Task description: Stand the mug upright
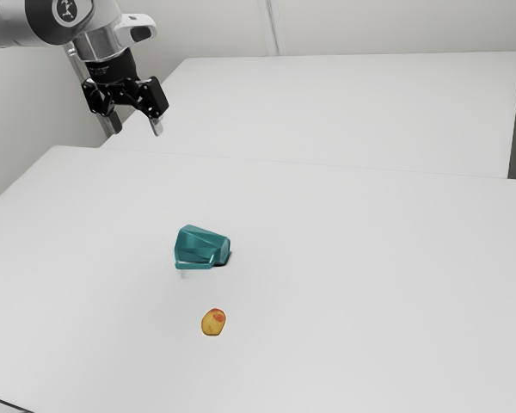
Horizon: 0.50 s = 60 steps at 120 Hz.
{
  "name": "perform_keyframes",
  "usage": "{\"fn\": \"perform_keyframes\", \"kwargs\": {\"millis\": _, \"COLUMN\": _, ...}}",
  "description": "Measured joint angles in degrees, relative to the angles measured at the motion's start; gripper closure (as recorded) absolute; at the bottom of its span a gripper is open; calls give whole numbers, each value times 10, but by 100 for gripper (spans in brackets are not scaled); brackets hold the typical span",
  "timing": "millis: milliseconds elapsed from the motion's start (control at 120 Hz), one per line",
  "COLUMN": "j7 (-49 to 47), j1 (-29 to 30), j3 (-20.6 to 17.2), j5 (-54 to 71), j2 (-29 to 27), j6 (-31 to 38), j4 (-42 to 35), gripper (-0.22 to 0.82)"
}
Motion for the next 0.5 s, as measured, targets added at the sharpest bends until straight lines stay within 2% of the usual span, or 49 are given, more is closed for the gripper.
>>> {"fn": "perform_keyframes", "kwargs": {"millis": 325, "j7": 1, "j1": -1, "j3": 2, "j5": 0, "j2": -12, "j6": 1, "j4": -16, "gripper": 2}}
{"fn": "perform_keyframes", "kwargs": {"millis": 500, "j7": 9, "j1": 20, "j3": 5, "j5": -3, "j2": -33, "j6": 24, "j4": -58, "gripper": 2}}
